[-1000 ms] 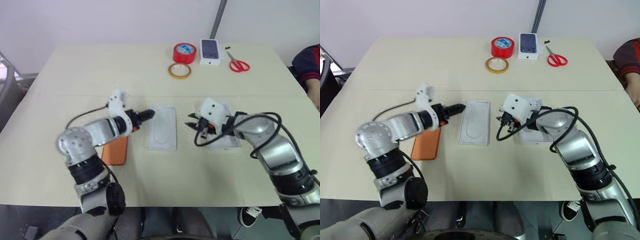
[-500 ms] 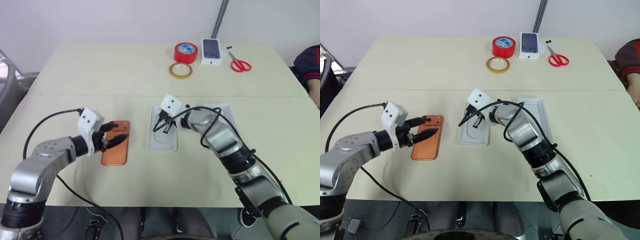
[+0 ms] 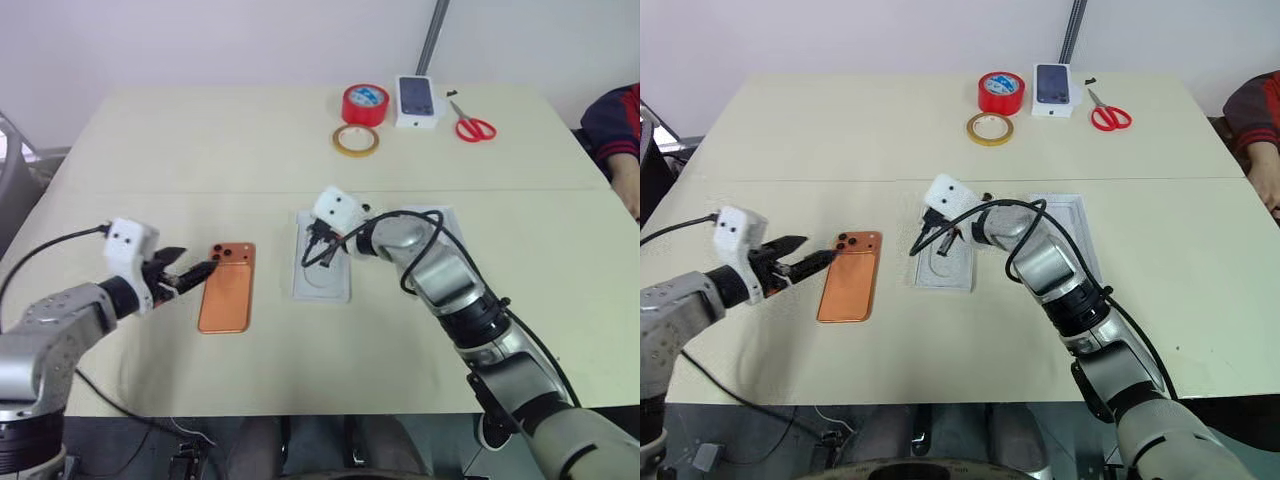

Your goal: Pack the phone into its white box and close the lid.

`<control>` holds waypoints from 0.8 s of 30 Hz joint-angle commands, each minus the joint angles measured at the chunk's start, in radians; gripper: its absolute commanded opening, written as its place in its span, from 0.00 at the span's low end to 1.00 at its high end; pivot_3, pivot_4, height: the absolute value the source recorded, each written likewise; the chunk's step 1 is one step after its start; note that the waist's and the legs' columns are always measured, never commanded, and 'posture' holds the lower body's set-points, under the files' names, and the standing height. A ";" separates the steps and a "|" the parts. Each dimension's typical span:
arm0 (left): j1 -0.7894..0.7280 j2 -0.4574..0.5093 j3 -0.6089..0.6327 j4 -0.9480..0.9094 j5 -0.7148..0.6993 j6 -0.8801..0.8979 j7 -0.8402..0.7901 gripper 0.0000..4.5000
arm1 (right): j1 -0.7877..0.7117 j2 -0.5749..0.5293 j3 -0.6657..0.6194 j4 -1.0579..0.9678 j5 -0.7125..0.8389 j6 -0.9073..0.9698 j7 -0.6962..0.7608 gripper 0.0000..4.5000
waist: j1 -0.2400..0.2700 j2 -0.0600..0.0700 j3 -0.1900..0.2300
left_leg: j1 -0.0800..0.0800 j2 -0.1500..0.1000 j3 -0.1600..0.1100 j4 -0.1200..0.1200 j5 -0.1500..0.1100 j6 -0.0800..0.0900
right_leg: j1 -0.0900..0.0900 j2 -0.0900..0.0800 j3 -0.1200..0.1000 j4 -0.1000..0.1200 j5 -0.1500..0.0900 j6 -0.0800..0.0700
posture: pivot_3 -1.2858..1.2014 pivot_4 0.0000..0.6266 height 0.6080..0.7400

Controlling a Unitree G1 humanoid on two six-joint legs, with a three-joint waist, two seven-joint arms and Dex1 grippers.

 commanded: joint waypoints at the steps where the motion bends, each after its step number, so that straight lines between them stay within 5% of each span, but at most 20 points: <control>1: 0.001 0.004 0.048 -0.019 -0.046 0.168 0.070 0.99 | -0.014 0.030 0.054 -0.086 0.017 0.025 0.035 0.00 | -0.004 0.000 0.000 | 0.000 0.000 0.000 0.000 0.000 0.000 | 0.000 0.000 0.000 0.000 0.000 0.000 | 0.52 0.24 1.00; 11: -0.109 -0.097 0.070 -0.007 -0.253 0.623 0.125 0.99 | -0.143 0.104 0.328 0.117 -0.112 0.025 0.102 0.00 | -0.010 -0.001 -0.001 | 0.000 -0.001 -0.001 0.001 0.001 -0.001 | 0.000 0.000 -0.001 0.002 0.000 0.000 | 0.52 0.24 1.00; 24: -0.135 -0.220 0.050 0.040 -0.548 0.645 0.343 0.99 | -0.165 0.149 0.375 0.200 -0.201 -0.018 0.143 0.00 | -0.002 0.003 -0.010 | 0.003 -0.002 -0.002 0.001 0.002 -0.003 | 0.003 -0.002 -0.001 0.000 0.000 0.000 | 0.52 0.24 1.00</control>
